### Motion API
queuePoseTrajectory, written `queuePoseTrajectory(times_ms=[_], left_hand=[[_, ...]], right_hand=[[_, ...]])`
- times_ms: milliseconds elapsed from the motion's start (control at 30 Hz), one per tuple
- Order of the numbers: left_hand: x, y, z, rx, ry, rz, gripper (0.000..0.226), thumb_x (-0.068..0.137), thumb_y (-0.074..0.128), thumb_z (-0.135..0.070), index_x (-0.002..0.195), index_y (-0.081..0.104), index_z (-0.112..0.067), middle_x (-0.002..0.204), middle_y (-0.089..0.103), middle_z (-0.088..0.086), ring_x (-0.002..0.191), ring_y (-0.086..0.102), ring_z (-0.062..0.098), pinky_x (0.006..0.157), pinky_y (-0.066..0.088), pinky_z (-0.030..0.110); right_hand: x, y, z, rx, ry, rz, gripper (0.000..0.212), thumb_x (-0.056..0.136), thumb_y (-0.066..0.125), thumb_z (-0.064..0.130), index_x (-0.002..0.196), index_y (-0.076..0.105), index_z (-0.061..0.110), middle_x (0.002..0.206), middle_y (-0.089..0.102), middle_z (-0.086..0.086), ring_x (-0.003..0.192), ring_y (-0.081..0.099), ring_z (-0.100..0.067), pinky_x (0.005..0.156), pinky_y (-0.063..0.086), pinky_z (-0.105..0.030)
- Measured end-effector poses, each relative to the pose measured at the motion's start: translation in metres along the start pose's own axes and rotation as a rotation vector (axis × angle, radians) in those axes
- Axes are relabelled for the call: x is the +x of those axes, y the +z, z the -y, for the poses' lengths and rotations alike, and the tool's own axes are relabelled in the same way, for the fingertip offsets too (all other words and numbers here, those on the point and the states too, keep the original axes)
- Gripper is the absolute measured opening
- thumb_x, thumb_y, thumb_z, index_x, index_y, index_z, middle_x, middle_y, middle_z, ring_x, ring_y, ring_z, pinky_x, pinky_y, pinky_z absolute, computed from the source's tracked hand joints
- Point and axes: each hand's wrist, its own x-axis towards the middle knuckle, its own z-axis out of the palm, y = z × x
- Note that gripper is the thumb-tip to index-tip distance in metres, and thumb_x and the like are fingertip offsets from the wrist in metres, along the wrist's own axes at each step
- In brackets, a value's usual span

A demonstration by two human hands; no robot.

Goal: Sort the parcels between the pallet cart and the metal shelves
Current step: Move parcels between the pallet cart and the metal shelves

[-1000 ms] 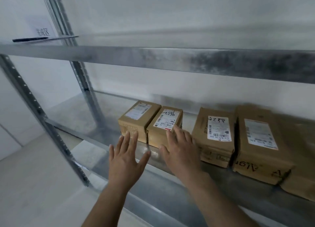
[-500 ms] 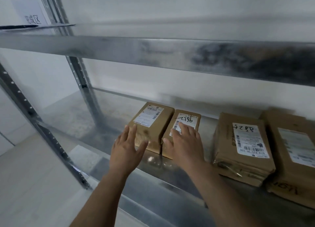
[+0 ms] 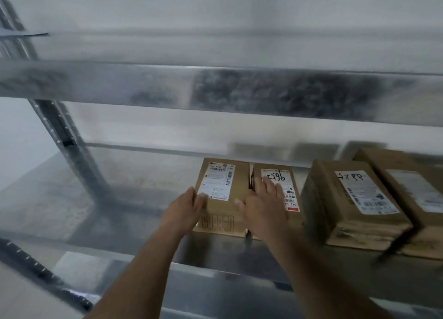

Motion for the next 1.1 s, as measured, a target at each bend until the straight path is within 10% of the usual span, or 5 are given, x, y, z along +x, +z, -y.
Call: queuePoseTrajectory(times_ms=[300, 467, 633, 867, 1100], left_hand=[[-0.003, -0.034, 0.052, -0.054, -0.021, -0.079, 0.031, 0.099, 0.036, -0.038, 0.111, 0.053, -0.015, 0.105, 0.064, 0.005, 0.081, 0.055, 0.016, 0.070, 0.042, 0.030], [-0.015, -0.045, 0.069, -0.289, -0.061, 0.000, 0.040, 0.096, 0.046, -0.036, 0.132, 0.043, -0.019, 0.127, 0.058, 0.005, 0.108, 0.058, 0.022, 0.085, 0.047, 0.034], [-0.029, -0.052, 0.080, -0.490, 0.032, 0.159, 0.047, 0.094, 0.053, -0.030, 0.137, 0.035, -0.037, 0.121, 0.062, -0.007, 0.108, 0.060, 0.015, 0.096, 0.047, 0.045], [-0.055, -0.050, 0.090, -0.501, 0.111, 0.200, 0.076, 0.090, 0.059, -0.024, 0.144, 0.012, -0.050, 0.126, 0.052, -0.024, 0.115, 0.052, 0.006, 0.101, 0.043, 0.040], [-0.095, -0.048, 0.088, -0.537, 0.148, 0.092, 0.080, 0.088, 0.063, -0.020, 0.137, 0.014, -0.059, 0.114, 0.048, -0.042, 0.109, 0.051, -0.007, 0.087, 0.044, 0.020]], right_hand=[[0.001, 0.021, 0.065, 0.195, 0.030, -0.006, 0.052, 0.098, 0.036, 0.044, 0.131, 0.051, 0.007, 0.154, 0.025, -0.009, 0.141, 0.019, -0.026, 0.113, 0.020, -0.041], [-0.010, 0.023, 0.084, 0.727, 0.233, 0.140, 0.040, 0.097, 0.045, 0.033, 0.134, 0.041, 0.018, 0.124, 0.055, -0.005, 0.107, 0.057, -0.021, 0.093, 0.050, -0.042], [-0.027, 0.017, 0.078, 1.099, 0.168, 0.216, 0.054, 0.095, 0.051, 0.016, 0.144, 0.029, 0.023, 0.133, 0.056, -0.001, 0.117, 0.056, -0.021, 0.099, 0.047, -0.045], [-0.049, 0.025, 0.080, 0.945, 0.099, 0.175, 0.080, 0.094, 0.054, 0.014, 0.153, 0.000, 0.024, 0.147, 0.041, 0.001, 0.122, 0.049, -0.012, 0.095, 0.047, -0.023], [-0.084, 0.011, 0.083, 0.938, 0.098, 0.171, 0.082, 0.095, 0.053, 0.023, 0.151, -0.005, 0.036, 0.152, 0.033, 0.002, 0.131, 0.043, -0.022, 0.105, 0.042, -0.048]])
